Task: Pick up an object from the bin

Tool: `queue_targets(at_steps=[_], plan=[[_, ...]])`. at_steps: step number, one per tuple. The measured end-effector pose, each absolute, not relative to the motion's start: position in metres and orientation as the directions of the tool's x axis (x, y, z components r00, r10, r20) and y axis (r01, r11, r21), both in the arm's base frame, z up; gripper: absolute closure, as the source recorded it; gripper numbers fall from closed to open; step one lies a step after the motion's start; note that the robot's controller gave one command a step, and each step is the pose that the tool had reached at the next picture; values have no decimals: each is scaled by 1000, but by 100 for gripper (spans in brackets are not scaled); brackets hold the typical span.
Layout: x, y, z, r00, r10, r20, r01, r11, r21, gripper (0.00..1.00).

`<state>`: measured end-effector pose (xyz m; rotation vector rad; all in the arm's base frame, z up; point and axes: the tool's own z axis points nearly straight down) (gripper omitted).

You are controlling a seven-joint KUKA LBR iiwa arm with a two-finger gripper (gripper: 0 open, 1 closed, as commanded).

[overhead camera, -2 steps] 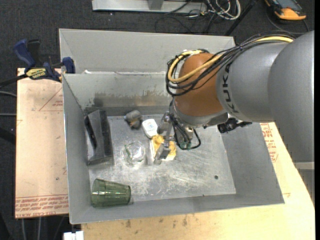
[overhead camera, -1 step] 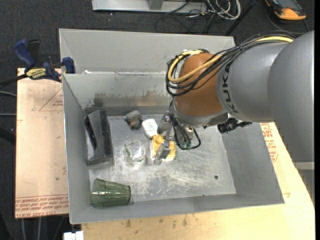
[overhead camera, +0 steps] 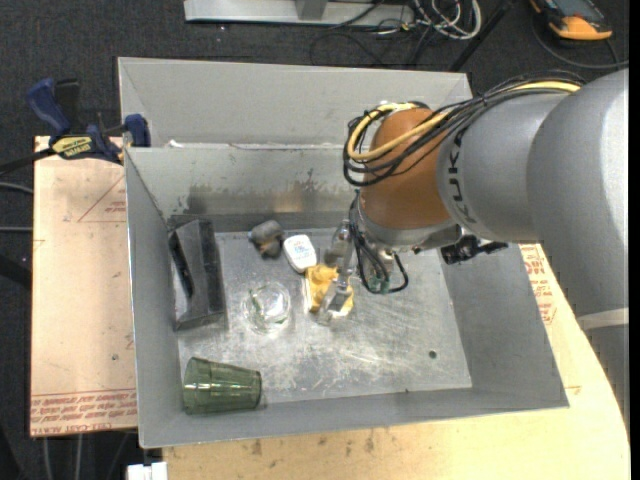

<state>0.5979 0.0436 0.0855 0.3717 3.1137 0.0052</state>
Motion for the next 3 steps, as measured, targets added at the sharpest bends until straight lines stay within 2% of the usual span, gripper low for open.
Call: queue_targets(at_steps=[1, 2, 3], plan=[[595, 36, 80, -991, 128, -25, 128, 992, 12, 100], [595, 36, 80, -991, 128, -25, 128, 992, 12, 100], [601, 33, 214, -991, 137, -3, 137, 991, 1, 100]])
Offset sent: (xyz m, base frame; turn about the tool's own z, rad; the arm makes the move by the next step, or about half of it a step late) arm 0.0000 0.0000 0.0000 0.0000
